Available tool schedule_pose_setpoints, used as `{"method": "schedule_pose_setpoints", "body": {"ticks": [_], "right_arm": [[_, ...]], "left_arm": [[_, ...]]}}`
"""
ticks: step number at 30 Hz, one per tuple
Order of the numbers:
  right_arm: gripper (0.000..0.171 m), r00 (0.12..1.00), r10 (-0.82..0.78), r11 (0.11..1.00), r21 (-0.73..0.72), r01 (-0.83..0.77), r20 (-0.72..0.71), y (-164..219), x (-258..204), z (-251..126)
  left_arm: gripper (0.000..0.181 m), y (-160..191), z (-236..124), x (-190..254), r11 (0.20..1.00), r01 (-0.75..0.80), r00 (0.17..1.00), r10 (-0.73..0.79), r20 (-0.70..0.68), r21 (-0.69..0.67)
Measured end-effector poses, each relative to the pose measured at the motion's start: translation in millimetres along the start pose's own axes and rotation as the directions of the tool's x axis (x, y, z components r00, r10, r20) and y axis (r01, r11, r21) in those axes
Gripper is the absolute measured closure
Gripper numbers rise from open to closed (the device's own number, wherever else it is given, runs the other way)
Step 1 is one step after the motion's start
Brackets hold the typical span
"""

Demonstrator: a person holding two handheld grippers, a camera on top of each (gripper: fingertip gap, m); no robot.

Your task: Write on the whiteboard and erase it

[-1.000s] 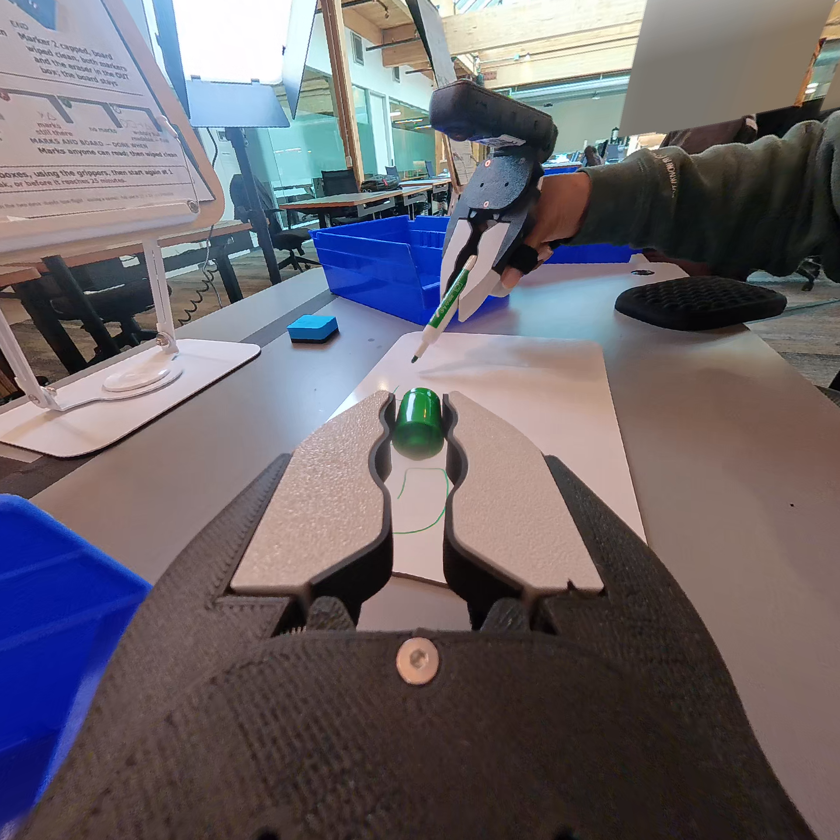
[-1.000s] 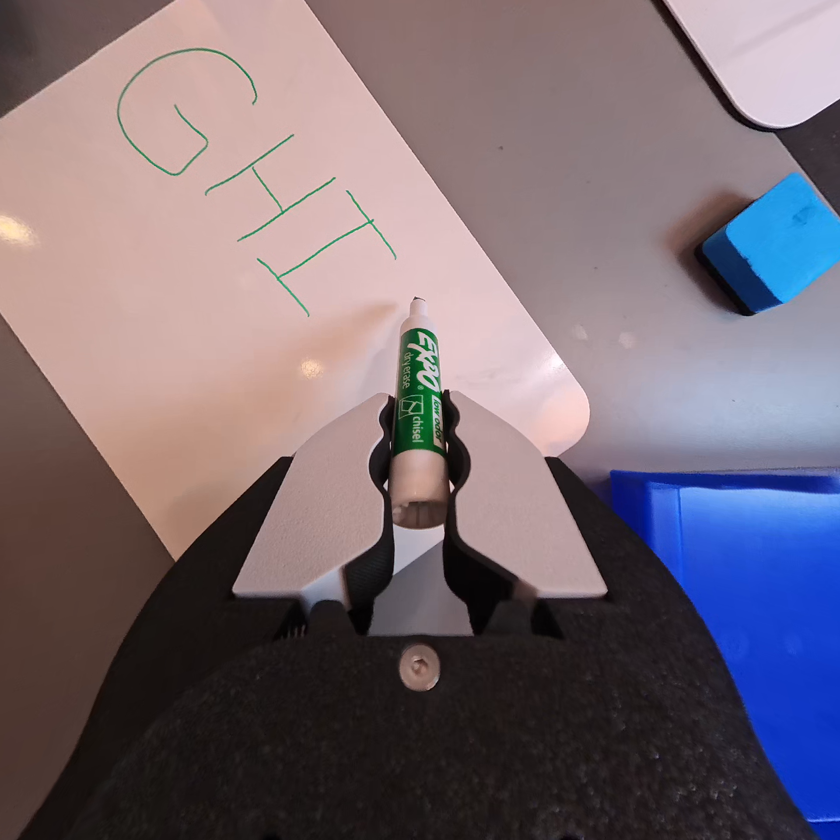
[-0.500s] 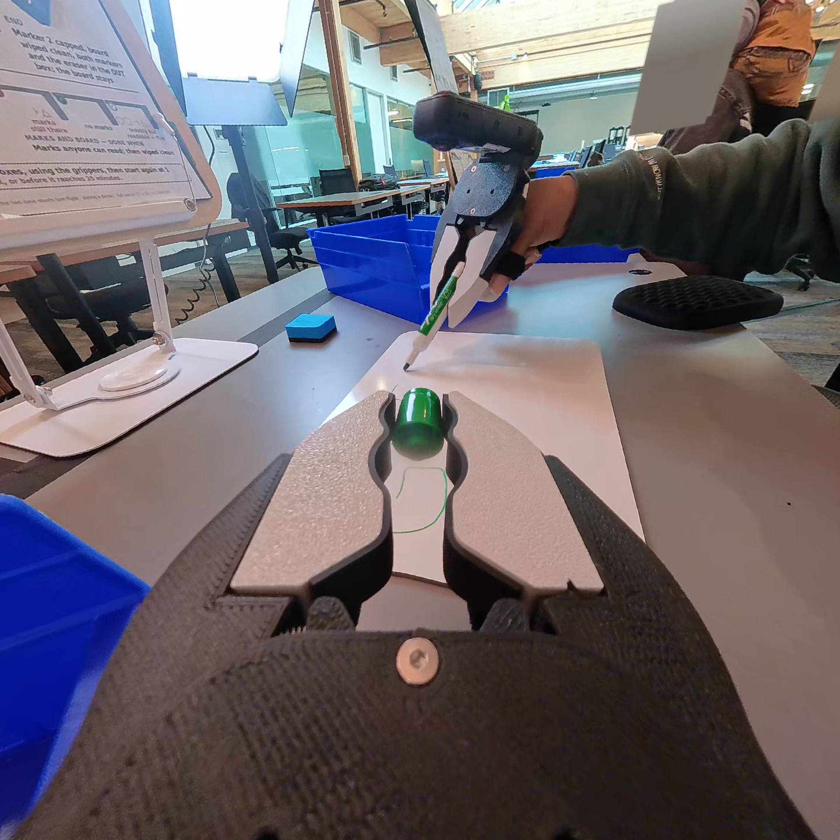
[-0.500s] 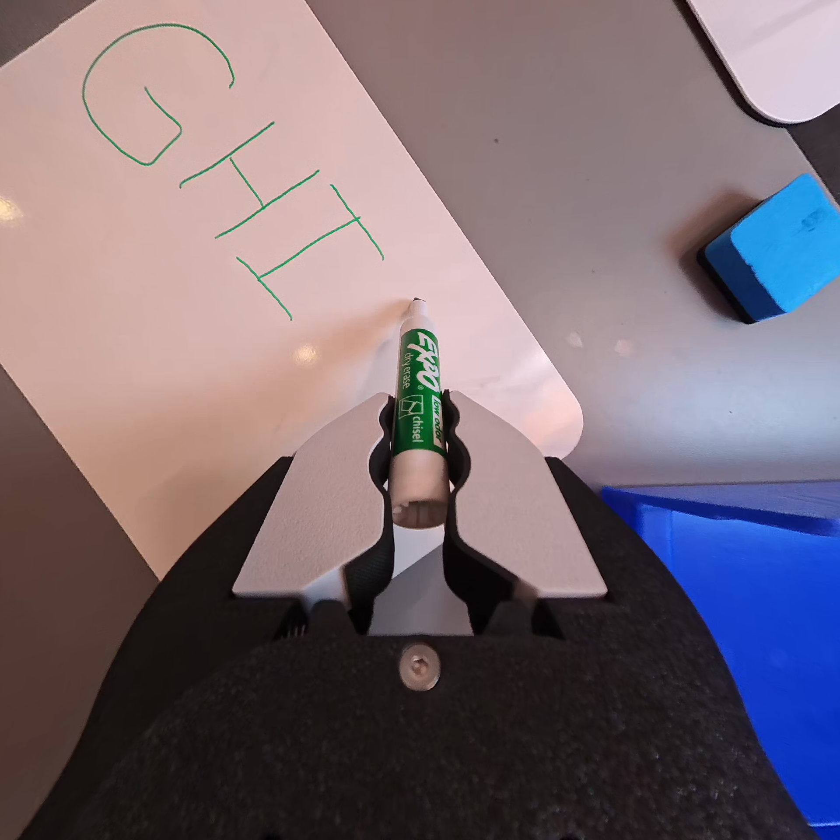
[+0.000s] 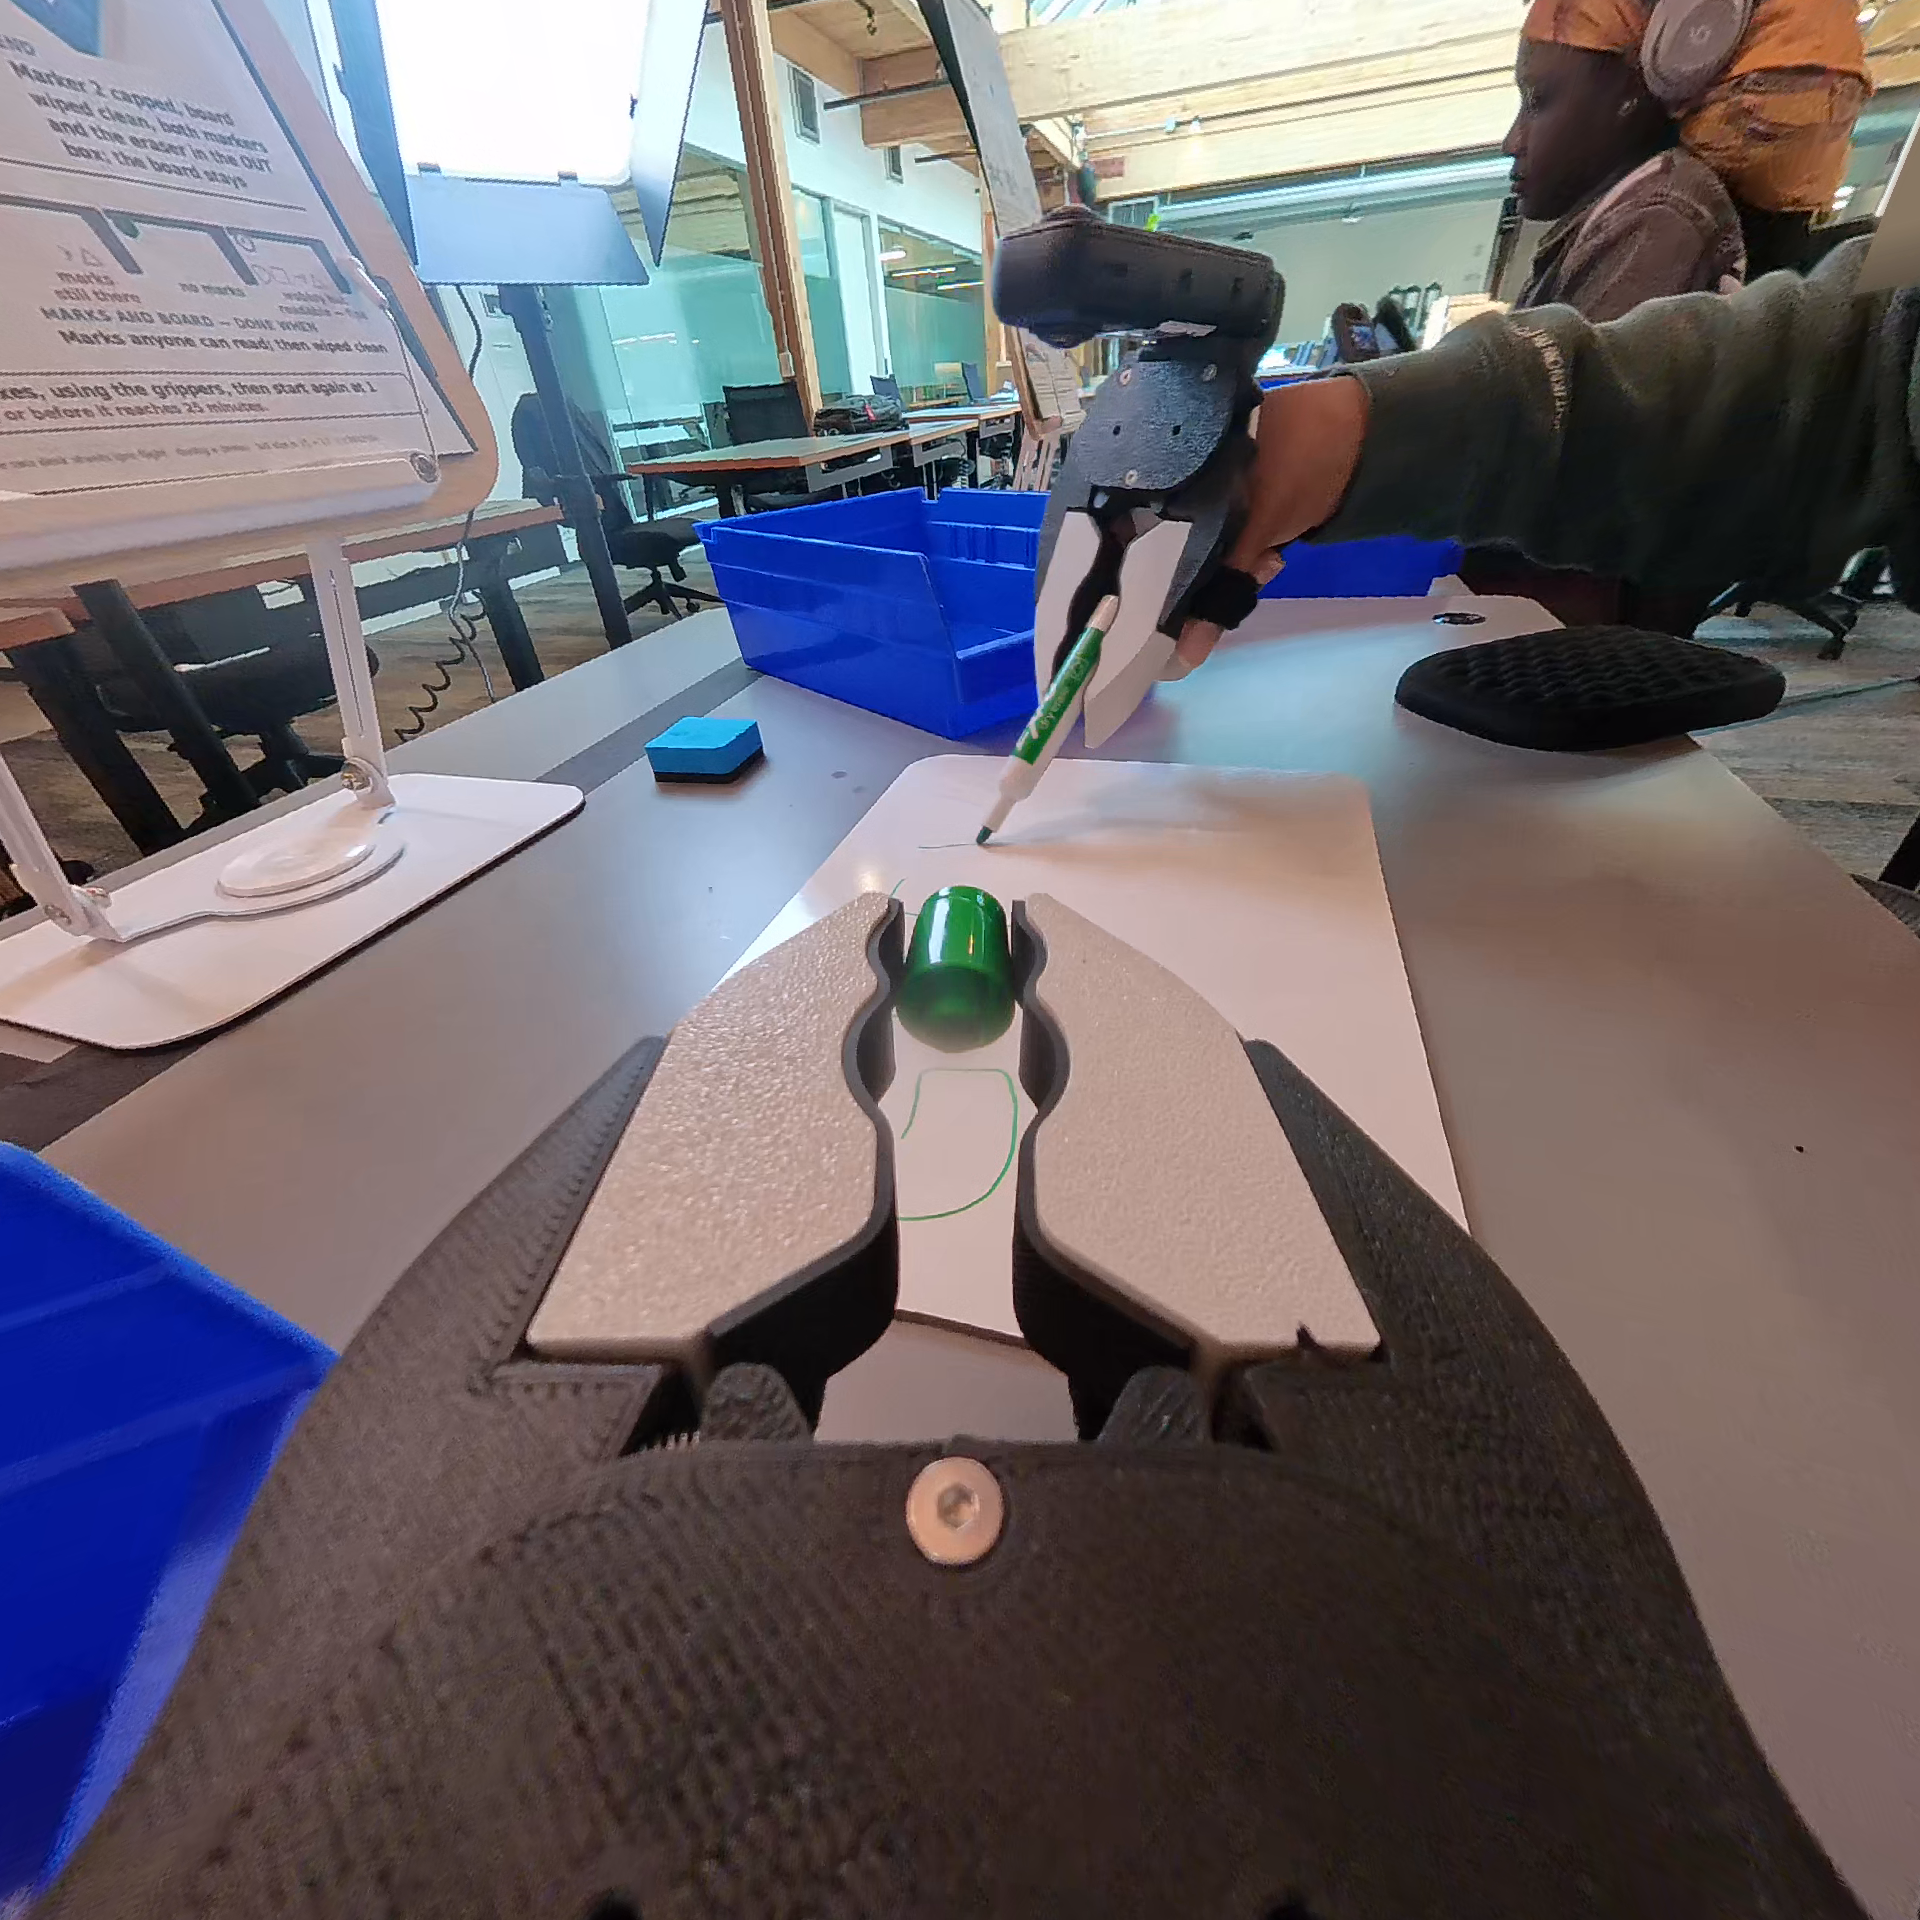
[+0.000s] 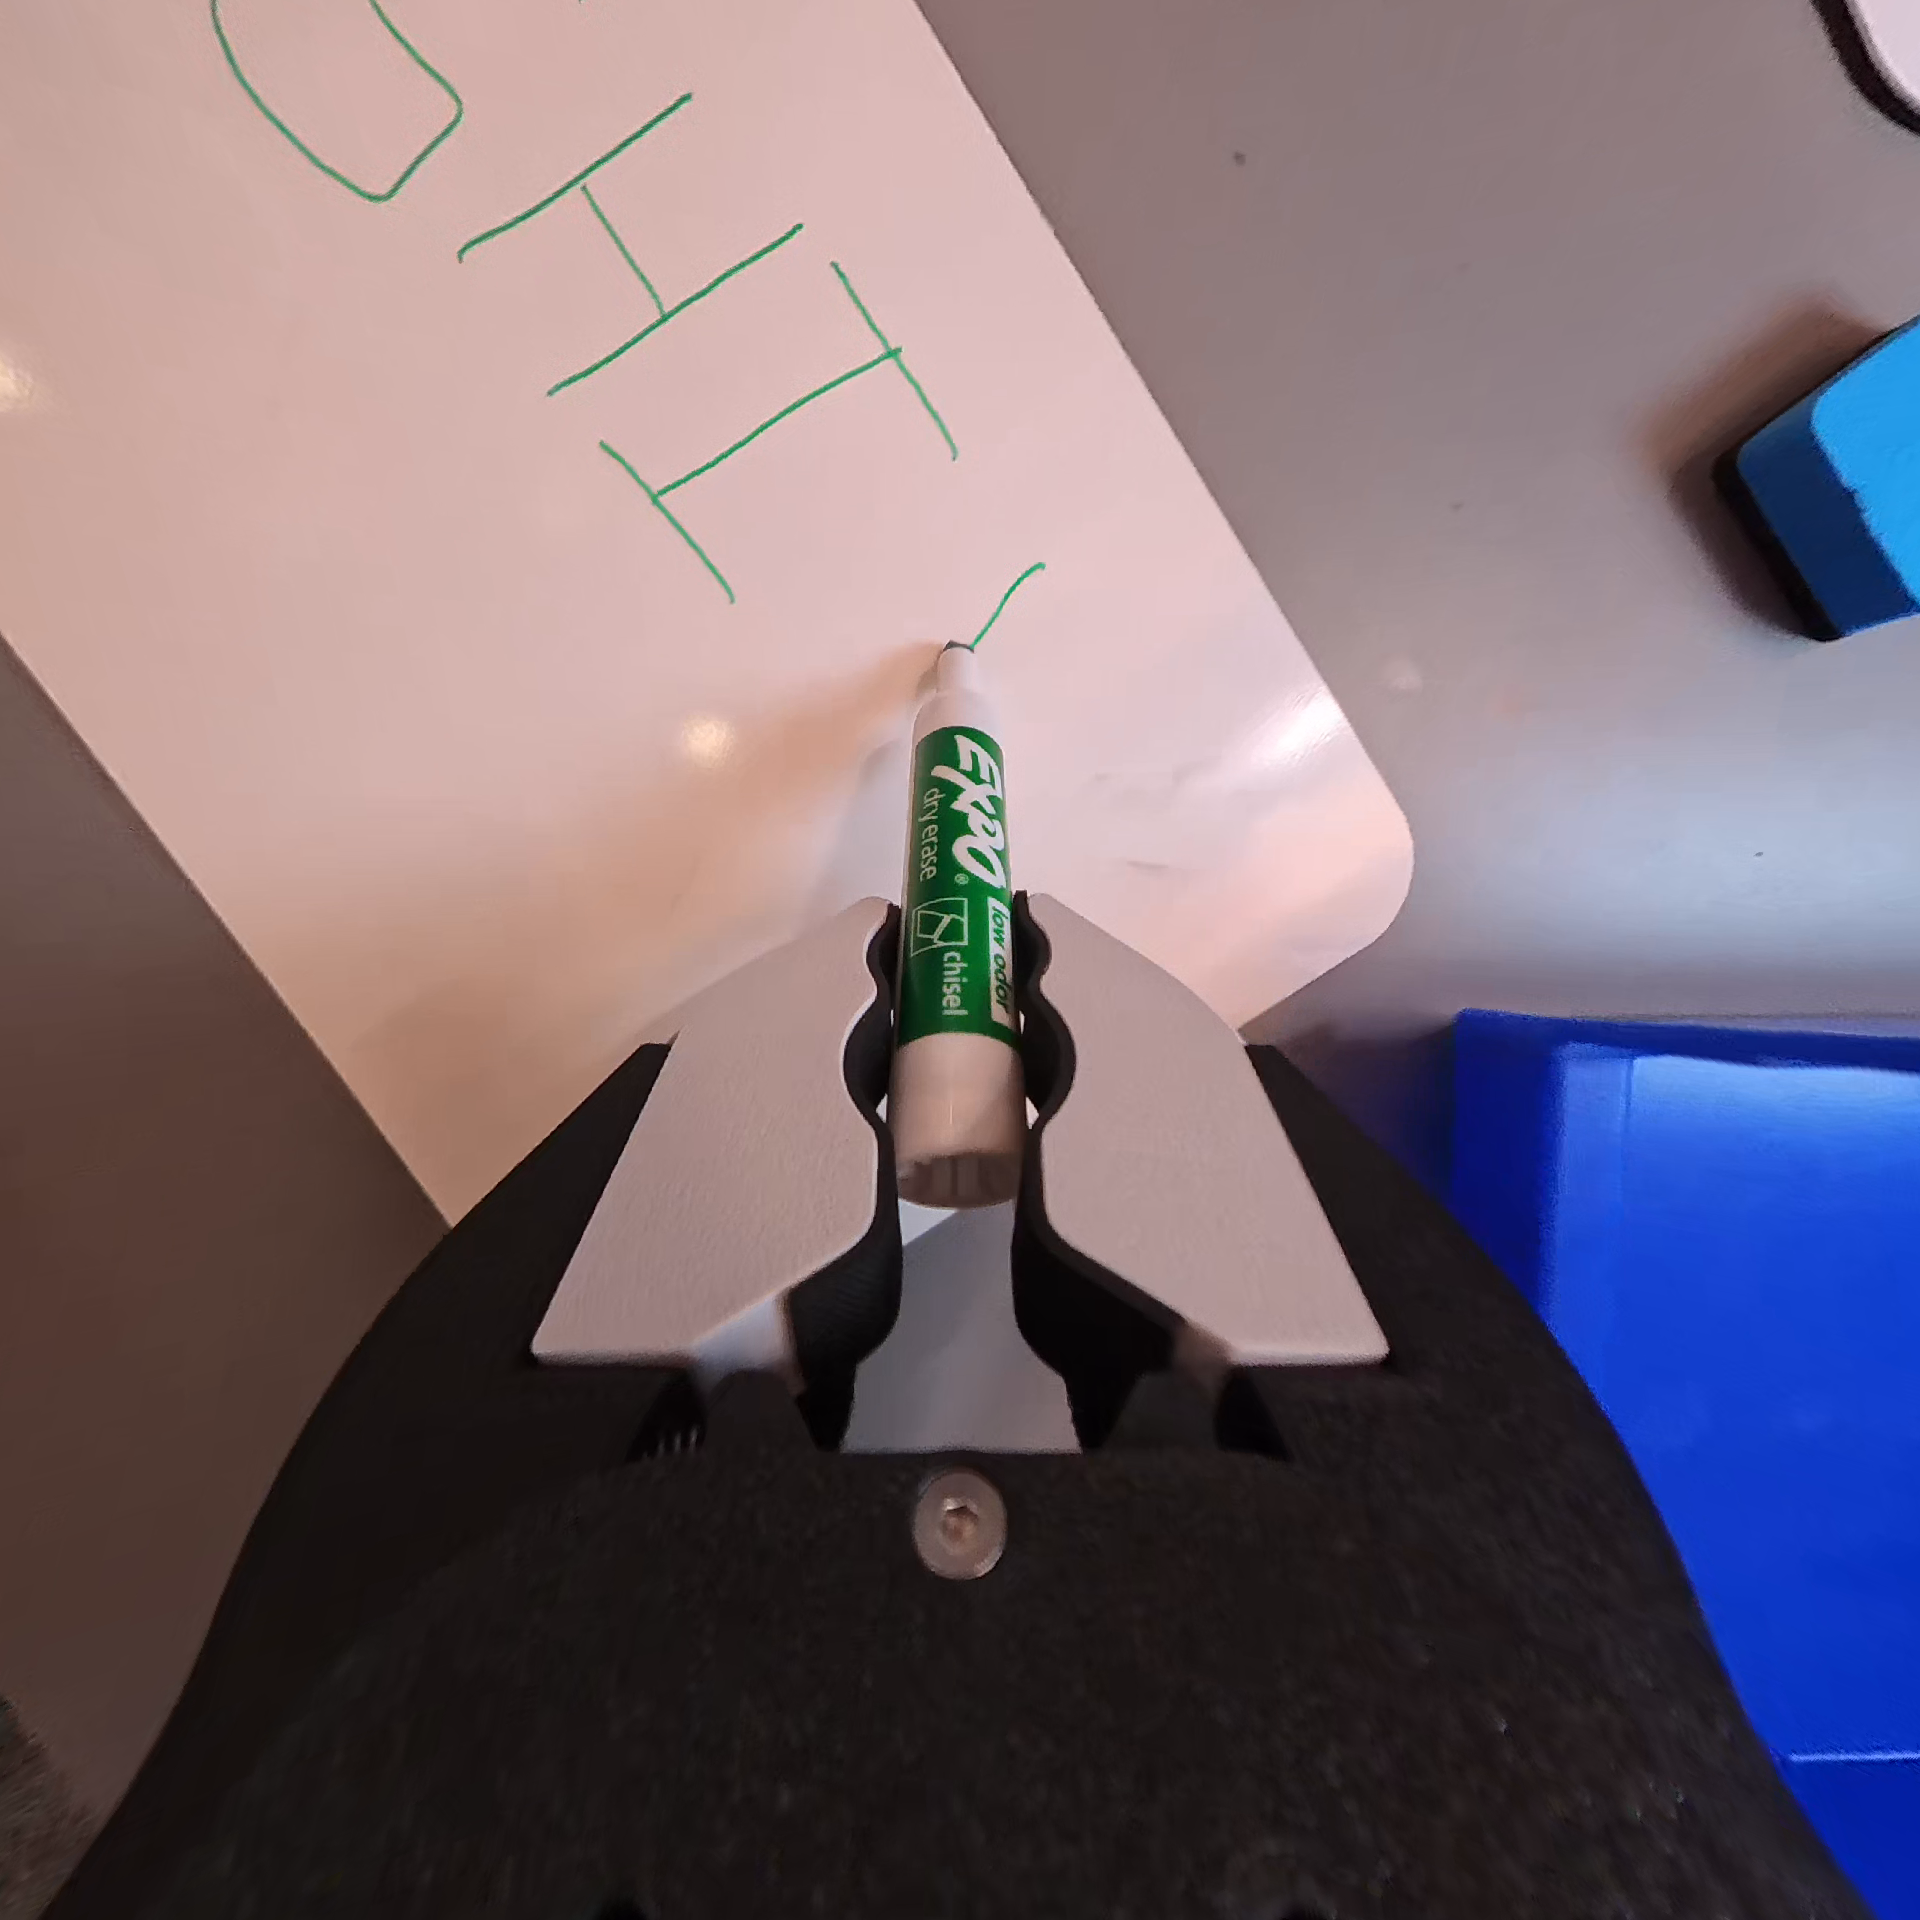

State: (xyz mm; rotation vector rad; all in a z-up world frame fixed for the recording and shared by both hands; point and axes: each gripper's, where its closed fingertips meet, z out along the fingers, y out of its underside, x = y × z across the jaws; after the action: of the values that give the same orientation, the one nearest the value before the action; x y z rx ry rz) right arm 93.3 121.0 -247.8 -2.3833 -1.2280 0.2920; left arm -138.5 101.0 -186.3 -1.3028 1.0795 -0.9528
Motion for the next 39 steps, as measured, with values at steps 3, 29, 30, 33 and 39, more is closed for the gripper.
{"method": "schedule_pose_setpoints", "body": {"ticks": [3, 29, 30, 33, 39], "right_arm": [[0.151, 1.000, -0.001, 1.000, -0.005, 0.001, 0.008, 6, -7, -4], [0.152, 0.999, 0.027, 0.991, 0.127, -0.030, 0.027, -28, 0, -1], [0.152, 0.999, 0.030, 0.991, 0.127, -0.033, 0.029, -30, 3, 2], [0.152, 0.999, 0.029, 0.992, 0.119, -0.033, 0.037, -36, 8, 10], [0.152, 0.999, 0.020, 0.995, 0.093, -0.024, 0.048, -37, 8, 15]], "left_arm": [[0.162, 0, 0, 0, 1.000, -0.001, 1.000, 0.001, -0.001, -0.001], [0.162, 0, 1, -1, 1.000, -0.003, 1.000, 0.003, 0.000, 0.001], [0.162, 0, 0, -1, 1.000, -0.003, 1.000, 0.003, 0.001, 0.002], [0.162, -1, 0, -2, 1.000, -0.001, 1.000, 0.001, 0.003, 0.004], [0.162, 0, 0, -2, 1.000, 0.005, 1.000, -0.005, 0.000, 0.003]]}}
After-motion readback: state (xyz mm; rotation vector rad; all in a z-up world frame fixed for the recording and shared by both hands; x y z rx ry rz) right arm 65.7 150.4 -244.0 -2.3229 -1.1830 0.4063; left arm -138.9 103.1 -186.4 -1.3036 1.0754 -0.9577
